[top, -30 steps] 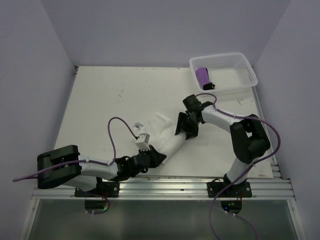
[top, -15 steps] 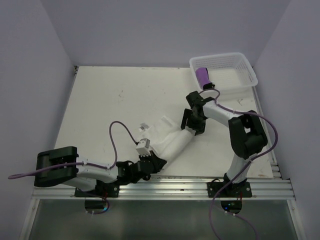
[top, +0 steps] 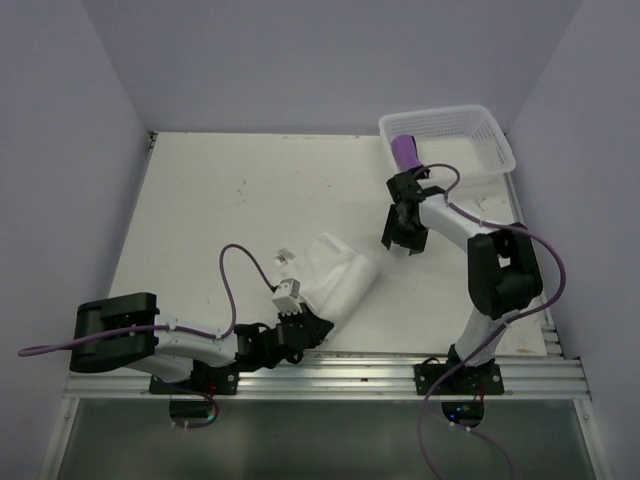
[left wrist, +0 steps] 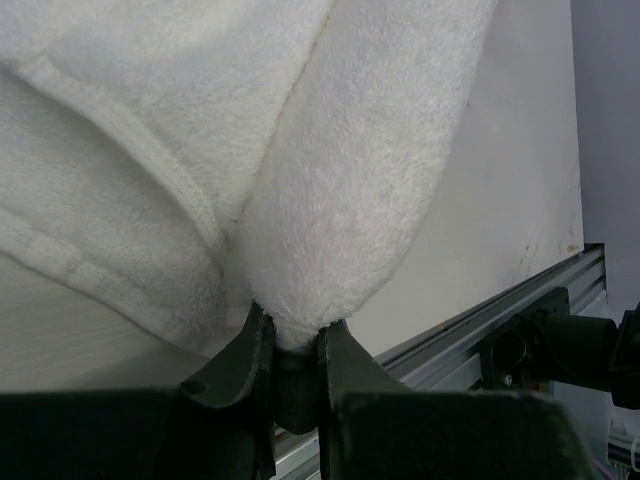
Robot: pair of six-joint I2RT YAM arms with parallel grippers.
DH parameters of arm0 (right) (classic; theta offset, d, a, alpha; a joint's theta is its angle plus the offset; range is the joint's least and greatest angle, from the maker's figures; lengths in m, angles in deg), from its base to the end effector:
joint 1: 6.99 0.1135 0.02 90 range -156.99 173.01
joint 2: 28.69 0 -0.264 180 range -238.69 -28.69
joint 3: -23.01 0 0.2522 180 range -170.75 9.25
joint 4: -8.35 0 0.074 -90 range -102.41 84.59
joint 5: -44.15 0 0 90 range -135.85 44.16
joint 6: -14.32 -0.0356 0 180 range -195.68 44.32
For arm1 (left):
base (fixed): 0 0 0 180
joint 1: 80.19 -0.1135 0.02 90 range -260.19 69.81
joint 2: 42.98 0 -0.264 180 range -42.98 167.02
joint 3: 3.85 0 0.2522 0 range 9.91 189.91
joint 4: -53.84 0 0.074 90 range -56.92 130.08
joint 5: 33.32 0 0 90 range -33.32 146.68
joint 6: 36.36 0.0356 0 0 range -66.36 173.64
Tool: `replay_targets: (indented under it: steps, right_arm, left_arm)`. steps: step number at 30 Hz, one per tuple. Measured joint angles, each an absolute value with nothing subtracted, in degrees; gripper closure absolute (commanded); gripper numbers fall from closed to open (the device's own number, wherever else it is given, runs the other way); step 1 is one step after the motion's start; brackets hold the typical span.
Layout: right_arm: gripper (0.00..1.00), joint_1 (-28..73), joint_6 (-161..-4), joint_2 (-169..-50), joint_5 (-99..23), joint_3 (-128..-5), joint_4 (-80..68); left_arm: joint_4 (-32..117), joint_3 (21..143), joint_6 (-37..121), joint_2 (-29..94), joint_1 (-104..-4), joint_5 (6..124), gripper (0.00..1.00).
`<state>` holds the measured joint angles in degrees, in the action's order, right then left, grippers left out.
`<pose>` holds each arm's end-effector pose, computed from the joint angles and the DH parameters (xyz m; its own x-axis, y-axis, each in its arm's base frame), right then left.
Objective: Roll the towels
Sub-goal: Roll the towel
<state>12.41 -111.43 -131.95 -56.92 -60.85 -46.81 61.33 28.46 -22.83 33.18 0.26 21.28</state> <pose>0.3300 0.1090 0.1817 -0.9002 0.2909 -0.3242 0.3058 0.9521 0.0053 0.0571 -0.2152 0.1340 -0.7293 -0.4420 -0.5223 0.0743 0.7077 -0.7026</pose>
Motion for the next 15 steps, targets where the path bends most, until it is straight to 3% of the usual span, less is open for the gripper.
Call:
replay_targets:
  steps: [4,10,15]
  right_arm:
    - [0.57,12.5,-110.4,-124.7,-56.7,-60.9,-46.9]
    - [0.69,13.0,-108.0,-113.1,-48.4,-60.6,-39.5]
    - [0.83,19.6,-103.0,-114.4,-42.9,-61.5,-34.9]
  left_arm:
    - [61.3,28.5,-23.4,33.2,0.3,21.2,1.0]
    - [61.2,28.5,-23.7,33.2,0.3,21.2,1.0]
    - [61.3,28.5,-23.7,33.2,0.3,21.2,1.0]
